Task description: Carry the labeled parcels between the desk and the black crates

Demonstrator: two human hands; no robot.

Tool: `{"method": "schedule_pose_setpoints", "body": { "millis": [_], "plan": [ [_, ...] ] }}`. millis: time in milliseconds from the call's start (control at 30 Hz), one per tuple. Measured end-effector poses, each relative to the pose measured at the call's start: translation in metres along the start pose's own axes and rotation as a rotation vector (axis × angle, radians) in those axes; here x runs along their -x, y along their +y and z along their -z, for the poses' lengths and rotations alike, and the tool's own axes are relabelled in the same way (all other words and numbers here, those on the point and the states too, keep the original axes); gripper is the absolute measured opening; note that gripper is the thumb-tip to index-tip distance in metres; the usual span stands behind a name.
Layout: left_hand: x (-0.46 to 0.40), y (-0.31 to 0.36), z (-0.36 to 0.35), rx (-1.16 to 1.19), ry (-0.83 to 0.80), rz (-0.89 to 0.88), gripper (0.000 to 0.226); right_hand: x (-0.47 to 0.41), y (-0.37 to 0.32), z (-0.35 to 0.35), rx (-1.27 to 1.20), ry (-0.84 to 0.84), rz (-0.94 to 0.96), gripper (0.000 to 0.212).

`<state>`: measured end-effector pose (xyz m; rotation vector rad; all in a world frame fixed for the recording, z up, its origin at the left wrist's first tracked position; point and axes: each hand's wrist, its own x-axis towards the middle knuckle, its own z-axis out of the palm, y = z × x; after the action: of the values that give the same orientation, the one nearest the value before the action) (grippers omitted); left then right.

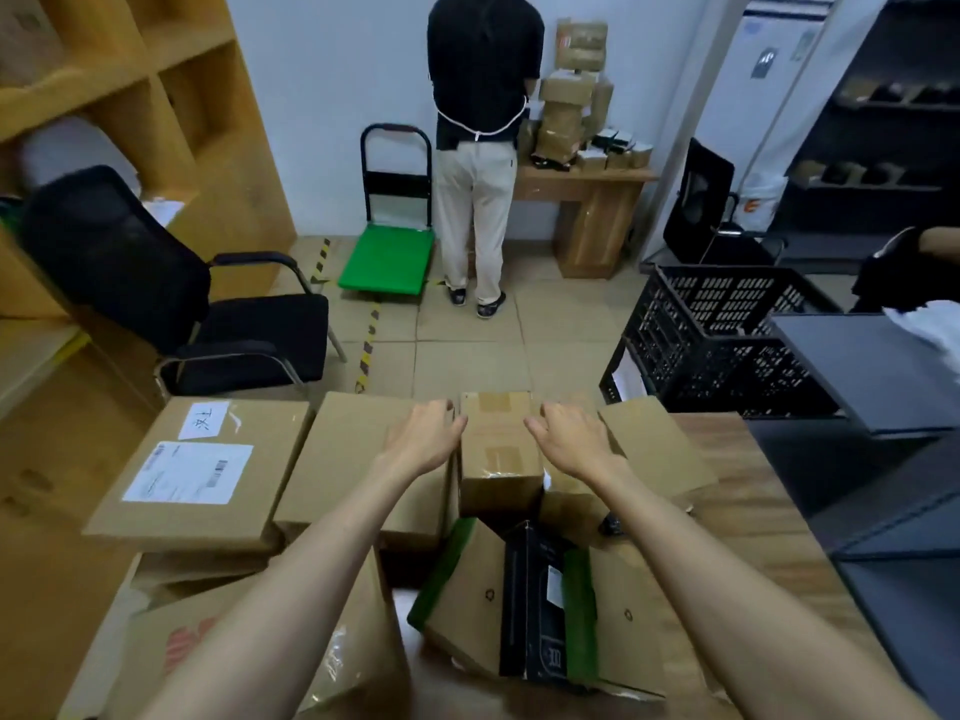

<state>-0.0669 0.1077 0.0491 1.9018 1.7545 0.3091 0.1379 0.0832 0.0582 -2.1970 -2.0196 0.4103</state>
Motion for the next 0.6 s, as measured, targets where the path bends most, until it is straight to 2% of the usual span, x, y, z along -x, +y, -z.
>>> {"method": "schedule_pose_setpoints", "body": {
  "millis": [167, 267, 433, 600],
  "plan": [
    [-0.019, -0.018, -0.029, -0.020, -0.082, 0.053, 0.039, -0.025, 0.010, -0.049, -0.178, -0.082, -0.130, 0.047],
    [-0.032, -0.025, -0.041, -0.003, -0.121, 0.089, 0.039, -0.039, 0.017, -0.060, -0.251, -0.090, -0.173, 0.041],
    [-0.052, -0.035, -0.066, 0.033, -0.143, 0.144, 0.039, -0.058, 0.023, -0.070, -0.267, -0.144, -0.210, 0.036],
    [-0.060, -0.038, -0.089, 0.046, -0.151, 0.181, 0.040, -0.069, 0.028, -0.085, -0.367, -0.195, -0.229, 0.041]
  ]
}}
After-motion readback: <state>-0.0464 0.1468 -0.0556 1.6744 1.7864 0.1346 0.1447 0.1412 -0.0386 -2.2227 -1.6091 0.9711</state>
